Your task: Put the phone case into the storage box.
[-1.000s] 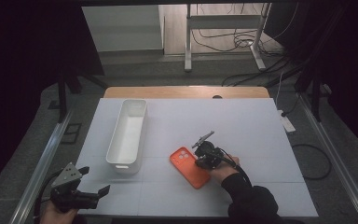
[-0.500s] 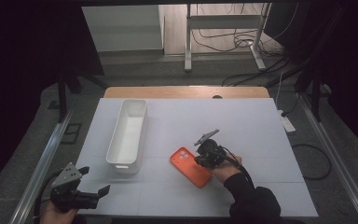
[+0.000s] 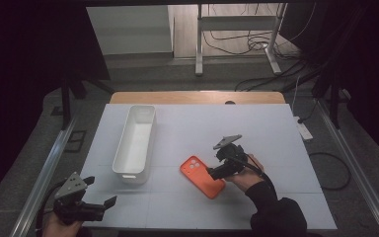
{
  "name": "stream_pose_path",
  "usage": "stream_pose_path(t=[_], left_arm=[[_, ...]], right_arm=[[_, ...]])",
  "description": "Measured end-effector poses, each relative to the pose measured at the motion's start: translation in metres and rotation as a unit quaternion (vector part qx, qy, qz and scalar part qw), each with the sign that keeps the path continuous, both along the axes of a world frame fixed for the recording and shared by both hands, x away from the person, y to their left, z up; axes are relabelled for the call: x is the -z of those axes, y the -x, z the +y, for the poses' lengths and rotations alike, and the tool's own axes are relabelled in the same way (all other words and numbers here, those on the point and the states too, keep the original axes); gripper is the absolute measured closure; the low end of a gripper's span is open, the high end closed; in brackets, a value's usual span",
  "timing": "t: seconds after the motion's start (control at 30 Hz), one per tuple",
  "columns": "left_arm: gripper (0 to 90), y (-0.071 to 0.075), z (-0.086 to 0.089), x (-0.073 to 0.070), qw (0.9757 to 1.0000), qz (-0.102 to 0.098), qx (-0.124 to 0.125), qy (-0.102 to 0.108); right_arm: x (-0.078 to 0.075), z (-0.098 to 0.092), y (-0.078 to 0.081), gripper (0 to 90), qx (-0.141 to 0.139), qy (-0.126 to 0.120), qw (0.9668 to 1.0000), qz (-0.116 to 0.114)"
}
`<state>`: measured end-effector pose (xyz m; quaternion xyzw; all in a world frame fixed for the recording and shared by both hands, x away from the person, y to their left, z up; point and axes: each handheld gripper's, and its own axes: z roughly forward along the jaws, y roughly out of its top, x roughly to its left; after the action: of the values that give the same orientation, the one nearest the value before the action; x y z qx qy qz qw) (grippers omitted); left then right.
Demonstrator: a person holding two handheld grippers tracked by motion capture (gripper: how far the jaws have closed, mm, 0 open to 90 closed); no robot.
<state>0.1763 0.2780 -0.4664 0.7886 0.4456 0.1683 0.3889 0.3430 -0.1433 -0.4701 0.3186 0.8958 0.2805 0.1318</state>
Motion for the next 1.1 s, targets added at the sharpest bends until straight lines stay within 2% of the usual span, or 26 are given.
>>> stream_pose_path(t=[0.07, 0.17, 0.37, 0.5, 0.8, 1.1], left_arm=[[0.0, 0.000, 0.000, 0.000, 1.0000, 0.000, 0.000, 0.000], [0.0, 0.000, 0.000, 0.000, 1.0000, 0.000, 0.000, 0.000], [0.0, 0.000, 0.000, 0.000, 1.0000, 0.000, 0.001, -0.001], [0.0, 0.000, 0.000, 0.000, 1.0000, 0.000, 0.001, -0.001], [0.0, 0.000, 0.000, 0.000, 1.0000, 0.000, 0.002, -0.002], [0.0, 0.000, 0.000, 0.000, 1.0000, 0.000, 0.003, -0.002]], right_arm=[[0.001, -0.001, -0.001, 0.0, 0.004, -0.001, 1.0000, 0.005], [0.001, -0.003, -0.002, 0.0, 0.005, -0.008, 1.0000, 0.000], [0.008, -0.004, -0.003, 0.0, 0.006, -0.002, 1.0000, 0.001], [0.018, -0.002, -0.004, 0.0, 0.006, 0.012, 0.9999, 0.009], [0.035, 0.000, -0.007, 0.0, 0.006, 0.015, 0.9994, 0.029], [0.051, 0.003, -0.008, 0.0, -0.001, 0.032, 0.9982, 0.051]])
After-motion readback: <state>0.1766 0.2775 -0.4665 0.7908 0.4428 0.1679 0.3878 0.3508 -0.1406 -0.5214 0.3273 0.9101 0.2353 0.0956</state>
